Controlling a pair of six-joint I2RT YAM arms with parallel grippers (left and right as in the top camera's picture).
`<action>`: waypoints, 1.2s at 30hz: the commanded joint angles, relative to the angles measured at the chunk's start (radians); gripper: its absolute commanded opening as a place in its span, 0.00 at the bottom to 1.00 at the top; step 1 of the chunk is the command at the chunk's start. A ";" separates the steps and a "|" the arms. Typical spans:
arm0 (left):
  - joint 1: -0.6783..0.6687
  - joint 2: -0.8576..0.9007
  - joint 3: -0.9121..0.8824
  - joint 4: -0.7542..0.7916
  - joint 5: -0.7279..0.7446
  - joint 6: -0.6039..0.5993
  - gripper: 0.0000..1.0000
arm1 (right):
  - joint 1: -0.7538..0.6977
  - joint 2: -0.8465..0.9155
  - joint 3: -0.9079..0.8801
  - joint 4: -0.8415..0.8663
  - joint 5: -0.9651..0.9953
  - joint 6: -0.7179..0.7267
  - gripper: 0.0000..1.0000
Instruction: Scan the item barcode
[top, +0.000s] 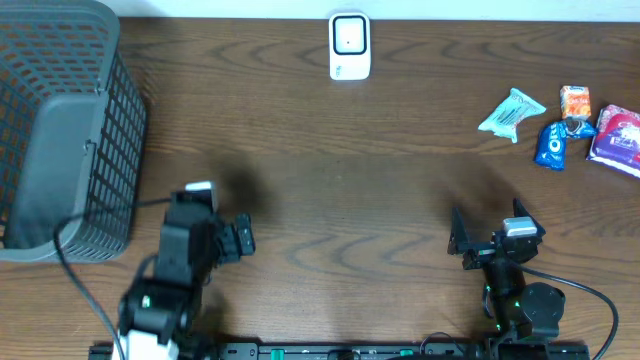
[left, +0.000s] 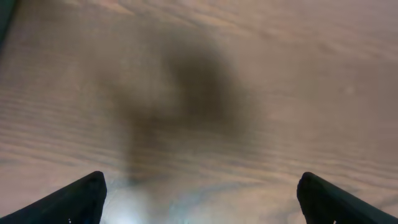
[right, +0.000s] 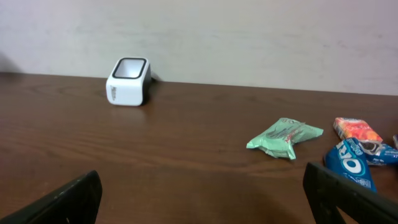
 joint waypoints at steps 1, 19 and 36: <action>0.002 -0.172 -0.125 0.052 -0.016 0.009 0.98 | 0.004 -0.006 -0.002 -0.002 -0.006 -0.008 0.99; 0.112 -0.688 -0.423 0.351 0.143 0.166 0.98 | 0.004 -0.006 -0.002 -0.002 -0.006 -0.008 0.99; 0.194 -0.689 -0.469 0.444 0.162 0.251 0.98 | 0.004 -0.006 -0.002 -0.003 -0.006 -0.008 0.99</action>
